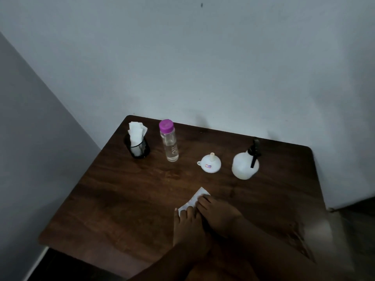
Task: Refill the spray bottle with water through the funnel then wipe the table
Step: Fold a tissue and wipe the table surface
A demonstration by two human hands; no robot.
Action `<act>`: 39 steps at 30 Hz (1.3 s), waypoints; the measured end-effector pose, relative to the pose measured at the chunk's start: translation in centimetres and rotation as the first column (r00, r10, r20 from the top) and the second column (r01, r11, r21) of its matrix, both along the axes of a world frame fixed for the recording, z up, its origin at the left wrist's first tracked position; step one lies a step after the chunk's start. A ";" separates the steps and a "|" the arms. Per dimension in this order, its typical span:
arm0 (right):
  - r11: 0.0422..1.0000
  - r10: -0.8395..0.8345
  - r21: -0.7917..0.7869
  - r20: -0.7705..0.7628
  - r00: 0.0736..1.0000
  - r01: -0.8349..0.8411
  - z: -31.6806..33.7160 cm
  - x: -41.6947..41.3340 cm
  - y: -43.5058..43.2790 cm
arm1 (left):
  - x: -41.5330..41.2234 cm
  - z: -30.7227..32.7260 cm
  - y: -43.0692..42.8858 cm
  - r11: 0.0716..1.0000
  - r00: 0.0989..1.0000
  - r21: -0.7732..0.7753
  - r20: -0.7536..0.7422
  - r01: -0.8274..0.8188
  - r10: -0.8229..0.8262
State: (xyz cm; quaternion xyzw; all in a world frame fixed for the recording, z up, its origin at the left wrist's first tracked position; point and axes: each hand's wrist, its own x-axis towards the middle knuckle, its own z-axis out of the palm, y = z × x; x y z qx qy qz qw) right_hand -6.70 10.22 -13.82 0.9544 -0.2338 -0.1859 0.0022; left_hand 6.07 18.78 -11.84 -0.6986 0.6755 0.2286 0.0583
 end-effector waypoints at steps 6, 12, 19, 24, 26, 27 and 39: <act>0.997 -0.075 -0.015 -0.017 0.997 0.074 1.0 -6.0 1.1 | -5.8 -1.3 0.2 0.989 0.999 -0.142 0.003 0.039 -0.039; 0.980 -0.196 -0.004 0.113 0.974 0.198 0.4 -12.0 1.8 | -11.0 -0.1 -0.2 0.984 0.987 -0.101 -0.044 0.148 -0.153; 0.955 -0.292 -0.026 0.105 0.951 0.296 -1.0 -17.2 2.2 | -14.9 0.3 -1.2 0.967 0.964 -0.073 -0.090 0.245 -0.251; 0.877 -0.467 0.107 -0.043 0.883 0.469 0.2 -19.4 3.0 | -16.7 -0.1 -1.8 0.938 0.935 -0.081 -0.091 0.337 -0.344; 0.861 -0.491 0.125 -0.048 0.870 0.493 0.7 -19.6 3.7 | -16.8 -0.2 -1.8 0.917 0.916 -0.113 -0.080 0.383 -0.392; 0.838 -0.528 0.135 -0.048 0.848 0.529 0.9 -19.6 4.1 | -16.6 -0.4 -1.8 0.903 0.906 -0.141 -0.070 0.406 -0.419; 0.674 -0.719 0.208 -0.033 0.694 0.709 0.9 -14.6 7.4 | -10.4 -1.3 -3.8 0.646 0.658 -0.134 0.096 0.752 -0.747</act>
